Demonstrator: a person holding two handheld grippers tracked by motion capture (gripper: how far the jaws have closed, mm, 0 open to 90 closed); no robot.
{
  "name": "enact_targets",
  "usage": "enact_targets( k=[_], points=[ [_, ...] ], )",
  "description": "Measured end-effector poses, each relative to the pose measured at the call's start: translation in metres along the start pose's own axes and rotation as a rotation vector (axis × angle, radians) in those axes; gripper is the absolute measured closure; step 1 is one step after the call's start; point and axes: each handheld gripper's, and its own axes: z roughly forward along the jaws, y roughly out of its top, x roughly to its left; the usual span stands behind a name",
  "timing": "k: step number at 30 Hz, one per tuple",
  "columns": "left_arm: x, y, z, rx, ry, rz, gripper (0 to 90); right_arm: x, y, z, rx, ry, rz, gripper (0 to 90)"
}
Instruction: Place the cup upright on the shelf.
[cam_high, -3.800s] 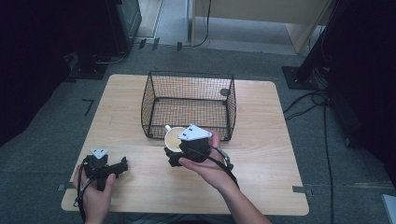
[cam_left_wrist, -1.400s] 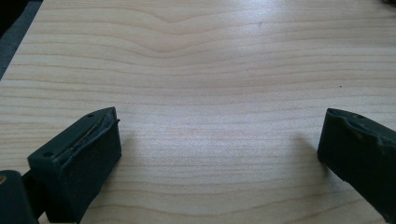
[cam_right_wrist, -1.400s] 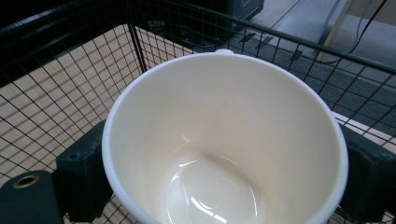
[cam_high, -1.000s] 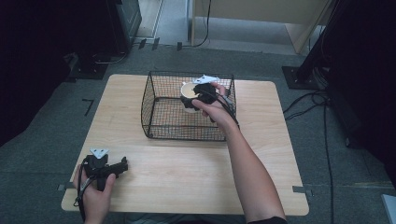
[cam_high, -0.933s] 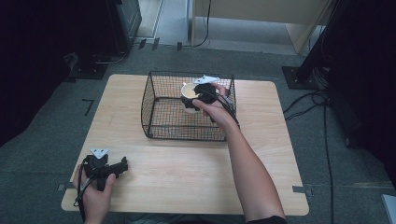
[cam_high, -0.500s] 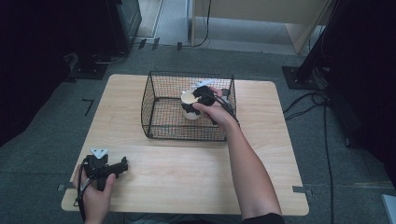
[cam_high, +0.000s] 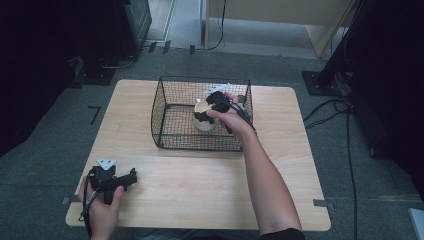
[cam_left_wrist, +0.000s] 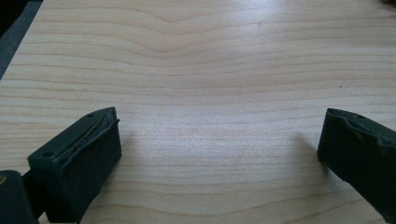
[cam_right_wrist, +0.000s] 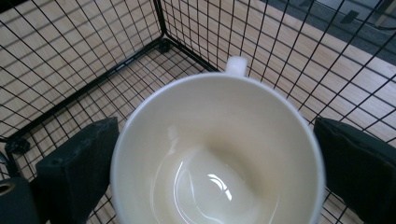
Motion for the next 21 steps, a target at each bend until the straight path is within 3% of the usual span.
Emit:
enact_targets(
  k=[13, 21],
  points=[
    [0.0, 0.0, 0.0, 0.002, 0.0, 0.002, 0.0, 0.011, 0.017, -0.029, -0.104, -0.023, -0.022, 2.0],
    [0.0, 0.0, 0.0, 0.003, 0.0, 0.002, 0.0, 0.026, 0.022, -0.053, -0.115, -0.024, -0.017, 2.1]
  ],
)
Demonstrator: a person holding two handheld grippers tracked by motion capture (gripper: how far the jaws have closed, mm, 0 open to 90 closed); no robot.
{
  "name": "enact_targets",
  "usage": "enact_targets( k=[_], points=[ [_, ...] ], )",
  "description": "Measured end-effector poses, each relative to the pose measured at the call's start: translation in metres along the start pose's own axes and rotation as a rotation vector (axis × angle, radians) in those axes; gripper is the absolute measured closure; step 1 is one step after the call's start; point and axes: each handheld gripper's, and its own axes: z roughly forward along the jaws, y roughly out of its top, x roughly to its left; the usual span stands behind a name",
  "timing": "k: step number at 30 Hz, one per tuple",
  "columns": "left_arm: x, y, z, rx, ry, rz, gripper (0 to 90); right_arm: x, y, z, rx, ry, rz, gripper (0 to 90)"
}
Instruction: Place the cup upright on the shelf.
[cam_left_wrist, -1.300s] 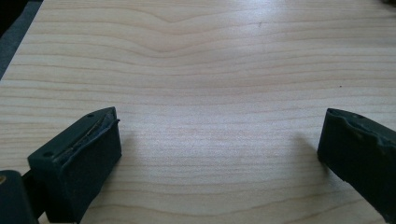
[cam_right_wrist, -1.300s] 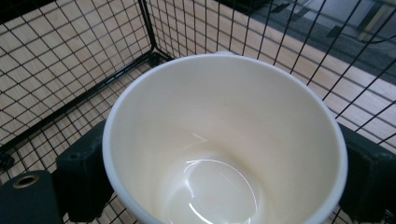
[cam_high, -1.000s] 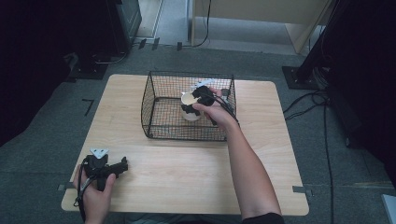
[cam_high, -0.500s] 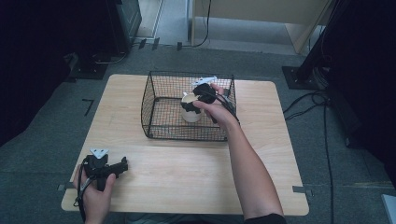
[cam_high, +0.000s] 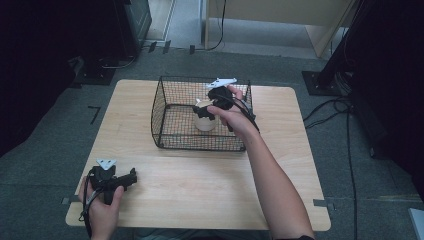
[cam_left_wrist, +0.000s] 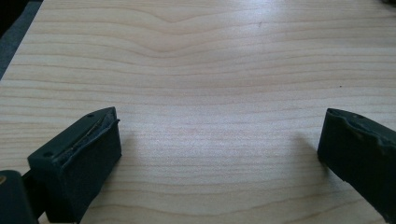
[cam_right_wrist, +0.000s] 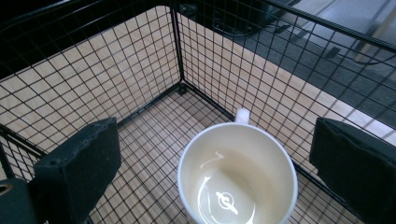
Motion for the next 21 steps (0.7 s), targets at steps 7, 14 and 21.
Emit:
enact_targets(
  k=[7, 14, 21],
  points=[
    [0.0, 0.0, 0.0, -0.001, 0.001, 0.0, 0.0, 0.011, -0.007, -0.018, 0.014, -0.01, -0.01, 2.1],
    [0.0, 0.0, 0.0, -0.001, 0.001, -0.001, 0.0, 0.023, -0.02, -0.04, 0.012, -0.008, -0.01, 3.1],
    [0.0, 0.0, 0.0, -0.002, 0.0, -0.001, 0.0, 0.037, -0.038, -0.06, 0.005, 0.023, -0.021, 3.2]
  ],
)
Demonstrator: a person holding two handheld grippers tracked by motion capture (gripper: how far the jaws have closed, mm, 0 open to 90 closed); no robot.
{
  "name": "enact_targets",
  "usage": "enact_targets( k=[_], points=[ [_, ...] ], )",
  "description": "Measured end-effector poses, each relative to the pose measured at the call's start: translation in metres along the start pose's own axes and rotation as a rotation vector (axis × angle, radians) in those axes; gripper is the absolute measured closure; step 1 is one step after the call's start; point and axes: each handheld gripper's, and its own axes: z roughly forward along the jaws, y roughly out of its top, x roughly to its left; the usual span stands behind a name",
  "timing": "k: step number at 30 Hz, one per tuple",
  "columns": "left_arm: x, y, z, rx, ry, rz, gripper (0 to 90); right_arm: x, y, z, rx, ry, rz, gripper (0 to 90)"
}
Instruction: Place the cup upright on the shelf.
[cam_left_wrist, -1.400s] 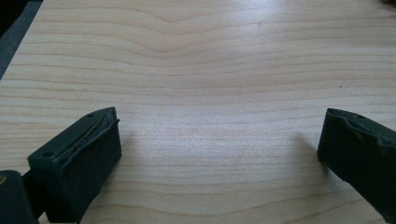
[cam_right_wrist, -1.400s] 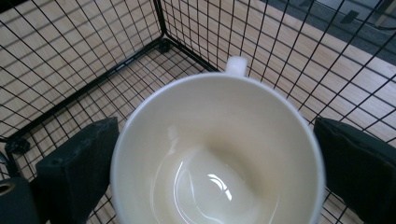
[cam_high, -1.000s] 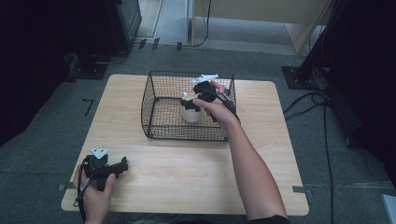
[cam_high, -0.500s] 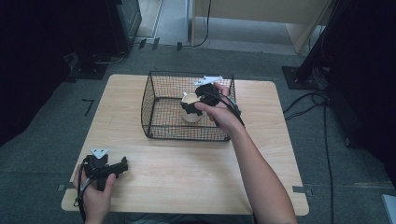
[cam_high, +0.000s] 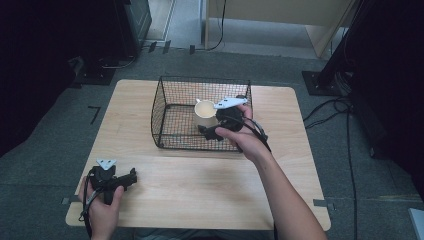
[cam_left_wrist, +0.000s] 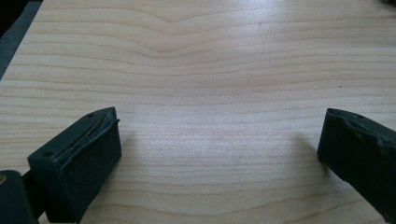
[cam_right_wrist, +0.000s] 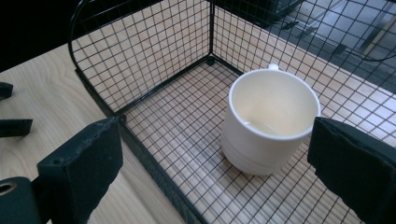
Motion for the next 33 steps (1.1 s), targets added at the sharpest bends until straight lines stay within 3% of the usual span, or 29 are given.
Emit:
enact_targets(
  k=[21, 33],
  points=[
    [0.0, 0.0, 0.0, -0.003, 0.0, -0.002, 0.0, 0.015, -0.066, -0.046, -0.049, -0.019, 0.003, 2.8],
    [0.0, 0.0, 0.0, 0.001, 0.0, 0.003, 0.0, 0.012, -0.097, -0.071, -0.062, -0.052, 0.035, 2.8]
  ],
)
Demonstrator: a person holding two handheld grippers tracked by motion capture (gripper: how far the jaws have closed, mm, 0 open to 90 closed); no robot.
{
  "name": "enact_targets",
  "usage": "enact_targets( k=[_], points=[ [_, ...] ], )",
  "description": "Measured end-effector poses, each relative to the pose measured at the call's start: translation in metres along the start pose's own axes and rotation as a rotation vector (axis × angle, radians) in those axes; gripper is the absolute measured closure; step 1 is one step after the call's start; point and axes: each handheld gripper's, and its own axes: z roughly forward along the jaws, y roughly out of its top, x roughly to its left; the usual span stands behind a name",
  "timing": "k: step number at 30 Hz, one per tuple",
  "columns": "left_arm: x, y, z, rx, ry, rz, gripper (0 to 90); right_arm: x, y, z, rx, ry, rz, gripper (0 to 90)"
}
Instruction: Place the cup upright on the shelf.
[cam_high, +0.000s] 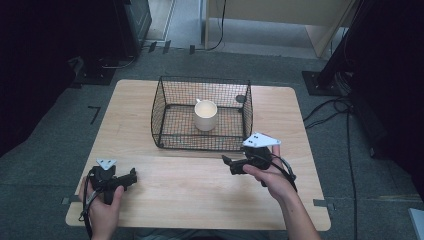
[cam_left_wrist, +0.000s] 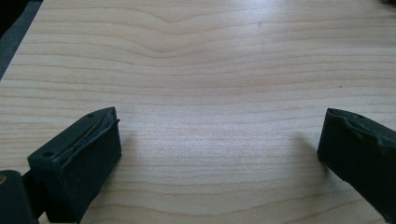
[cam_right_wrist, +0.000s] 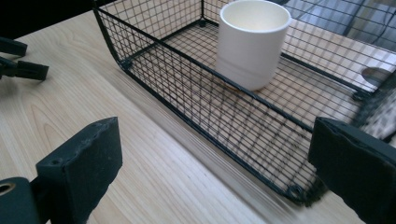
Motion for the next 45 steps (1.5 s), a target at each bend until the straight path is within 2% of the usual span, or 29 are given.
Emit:
enact_targets(
  k=[10, 18, 28, 39, 43, 45],
  points=[
    [0.0, 0.0, 0.0, 0.0, 0.0, 0.0, 0.0, -0.013, -0.026, -0.019, -0.002, -0.043, 0.024, 2.8],
    [0.0, 0.0, 0.0, 0.0, 0.0, 0.0, 0.0, -0.026, -0.049, -0.031, -0.001, -0.087, 0.08, 2.8],
    [0.0, 0.0, 0.0, 0.0, 0.0, 0.0, 0.0, -0.041, -0.085, -0.044, 0.021, -0.151, 0.115, 3.2],
    [0.0, 0.0, 0.0, 0.0, 0.0, 0.0, 0.0, -0.061, -0.129, -0.06, 0.051, -0.26, 0.2, 3.3],
    [0.0, 0.0, 0.0, 0.0, 0.0, 0.001, 0.0, -0.066, -0.144, -0.067, 0.081, -0.326, 0.203, 3.3],
    [0.0, 0.0, 0.0, 0.0, 0.0, 0.0, 0.0, -0.071, -0.151, -0.069, 0.106, -0.362, 0.218, 3.5]
  ],
)
